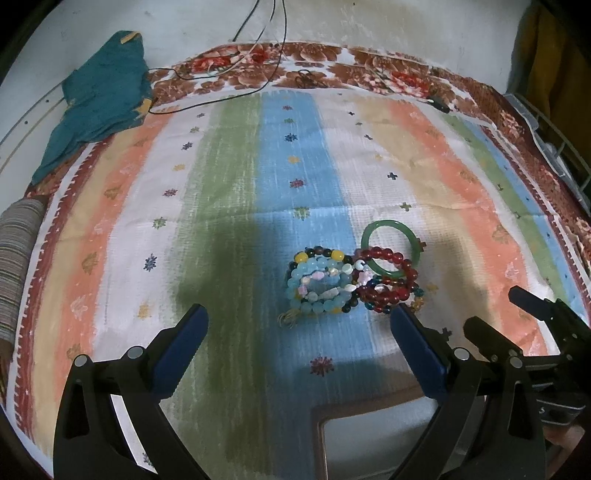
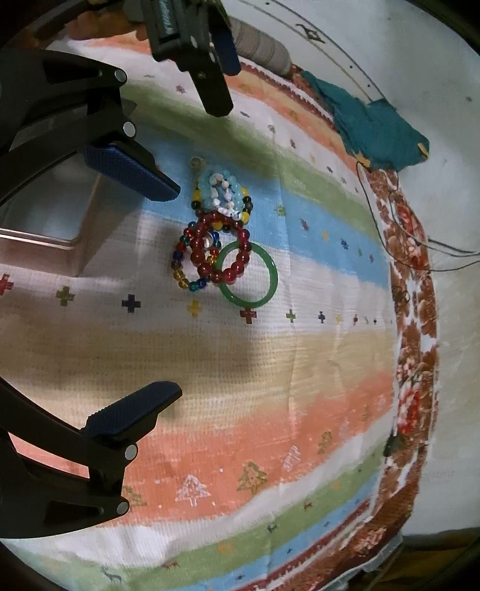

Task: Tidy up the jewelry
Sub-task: 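Lower the right gripper onto the red bead bracelet and close it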

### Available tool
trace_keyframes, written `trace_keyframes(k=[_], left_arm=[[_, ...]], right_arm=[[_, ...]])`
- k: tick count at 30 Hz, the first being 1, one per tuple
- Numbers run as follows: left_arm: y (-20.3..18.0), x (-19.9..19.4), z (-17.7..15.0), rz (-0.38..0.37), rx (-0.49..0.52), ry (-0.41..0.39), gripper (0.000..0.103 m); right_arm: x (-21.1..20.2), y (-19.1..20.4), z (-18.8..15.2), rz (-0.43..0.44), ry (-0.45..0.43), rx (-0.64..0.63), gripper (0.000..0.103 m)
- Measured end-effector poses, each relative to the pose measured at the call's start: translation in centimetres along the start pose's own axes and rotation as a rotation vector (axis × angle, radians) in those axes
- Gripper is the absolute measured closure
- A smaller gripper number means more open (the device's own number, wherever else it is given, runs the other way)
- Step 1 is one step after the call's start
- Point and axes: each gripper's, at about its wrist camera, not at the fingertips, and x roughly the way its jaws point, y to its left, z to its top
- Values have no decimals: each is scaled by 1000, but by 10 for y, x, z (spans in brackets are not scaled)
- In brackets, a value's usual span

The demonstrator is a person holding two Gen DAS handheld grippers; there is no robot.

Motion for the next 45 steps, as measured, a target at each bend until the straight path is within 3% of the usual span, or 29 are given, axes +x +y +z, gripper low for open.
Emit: trace_keyframes(k=[10,11,13,14,22,39,43,45], left_arm=[[-1,16,11,-8,-17,18,7],[-2,17,12,-8,-16,19,7],[-3,20,15,-8,-14,21,7],[-3,22,15,-9,-16,23,7],[-7,39,26,-17,-12,48,7],[-19,82,36,-9,23,138,12],[-24,88,37,-22,30,150,16],[-25,90,38,-21,24,151,16]], right_arm=[[25,5,9,-9,39,-14,4],[28,6,9,-13,44,-17,6],[33,7,10,-15,55,-20,22],[36,8,11,-18,64,-22,25],[54,10,17,-26,80,-33,25],[90,8,28,16,136,-25,60],[93,9,29,62,150,-15,83],[93,10,29,68,154,-7,85]])
